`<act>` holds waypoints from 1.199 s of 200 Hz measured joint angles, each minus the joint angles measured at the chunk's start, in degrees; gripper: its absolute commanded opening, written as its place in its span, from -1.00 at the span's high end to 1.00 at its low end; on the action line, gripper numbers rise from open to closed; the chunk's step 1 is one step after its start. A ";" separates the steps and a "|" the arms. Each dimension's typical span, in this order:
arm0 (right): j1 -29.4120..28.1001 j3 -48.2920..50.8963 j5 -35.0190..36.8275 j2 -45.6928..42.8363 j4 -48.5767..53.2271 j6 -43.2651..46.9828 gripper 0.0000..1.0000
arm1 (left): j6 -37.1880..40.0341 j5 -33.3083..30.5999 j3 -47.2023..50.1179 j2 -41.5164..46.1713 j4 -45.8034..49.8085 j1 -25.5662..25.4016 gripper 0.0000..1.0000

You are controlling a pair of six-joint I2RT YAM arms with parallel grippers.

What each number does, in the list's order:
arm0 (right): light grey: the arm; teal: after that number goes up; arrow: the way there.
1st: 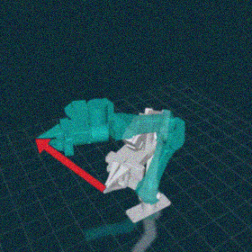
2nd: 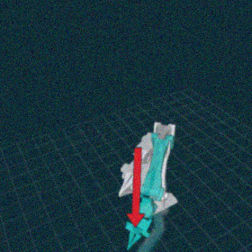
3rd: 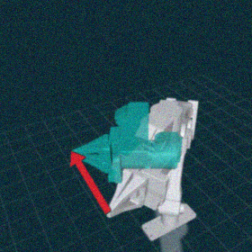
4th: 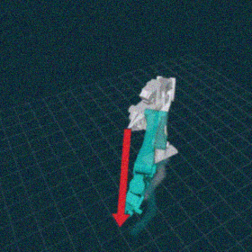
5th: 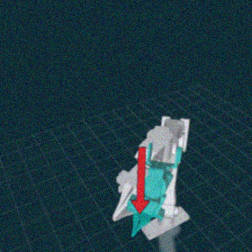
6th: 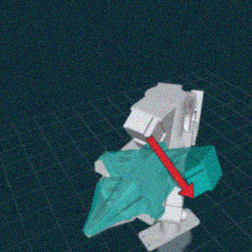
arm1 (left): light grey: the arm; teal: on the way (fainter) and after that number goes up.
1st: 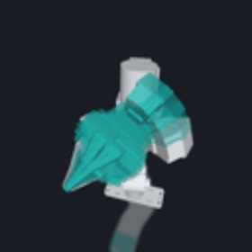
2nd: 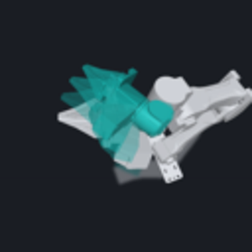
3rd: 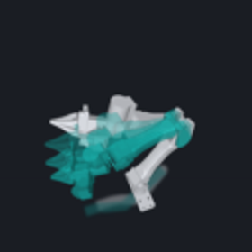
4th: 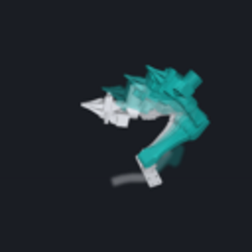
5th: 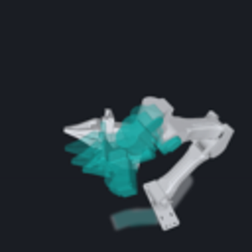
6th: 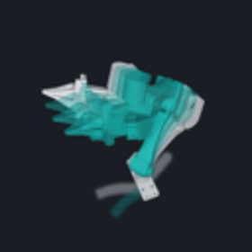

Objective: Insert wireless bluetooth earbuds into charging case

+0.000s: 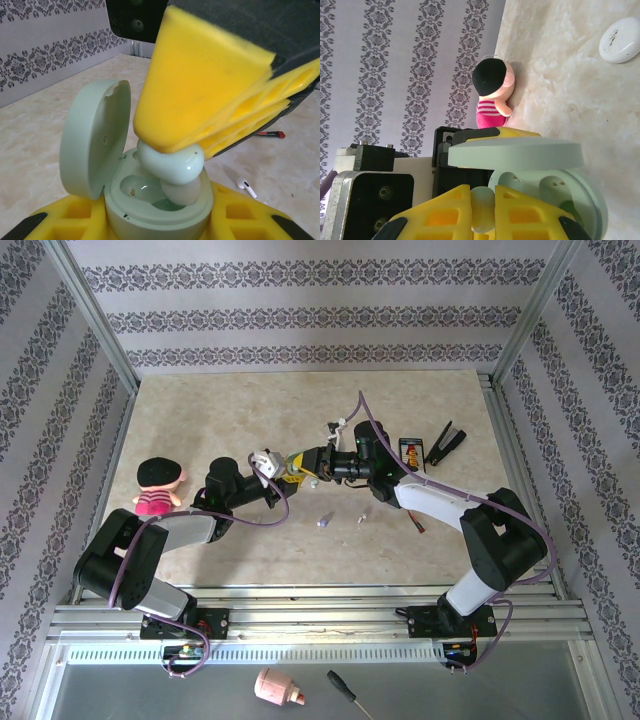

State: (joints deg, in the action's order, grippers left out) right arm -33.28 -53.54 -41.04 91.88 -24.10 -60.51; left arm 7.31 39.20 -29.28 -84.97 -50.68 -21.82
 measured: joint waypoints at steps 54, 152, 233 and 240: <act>-0.90 -0.83 1.86 0.15 1.86 2.23 0.74 | -0.07 0.00 0.00 -0.94 -0.74 0.00 0.58; -1.88 -2.58 5.99 -0.48 8.33 9.40 0.48 | -1.55 -0.37 -0.02 -1.68 -1.03 -0.26 0.58; -1.88 -3.76 7.78 -2.16 12.52 12.81 0.65 | -1.77 0.04 -1.18 -1.68 -1.14 -0.35 0.58; -1.88 -3.82 7.78 -2.16 12.55 12.81 0.68 | -1.77 0.11 -1.25 -1.68 -1.14 -0.35 0.58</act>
State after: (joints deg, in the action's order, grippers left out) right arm -35.16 -57.36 -33.26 89.71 -11.55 -47.70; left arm 5.54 39.31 -30.52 -86.65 -51.81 -22.17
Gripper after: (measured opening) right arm 0.187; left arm 0.350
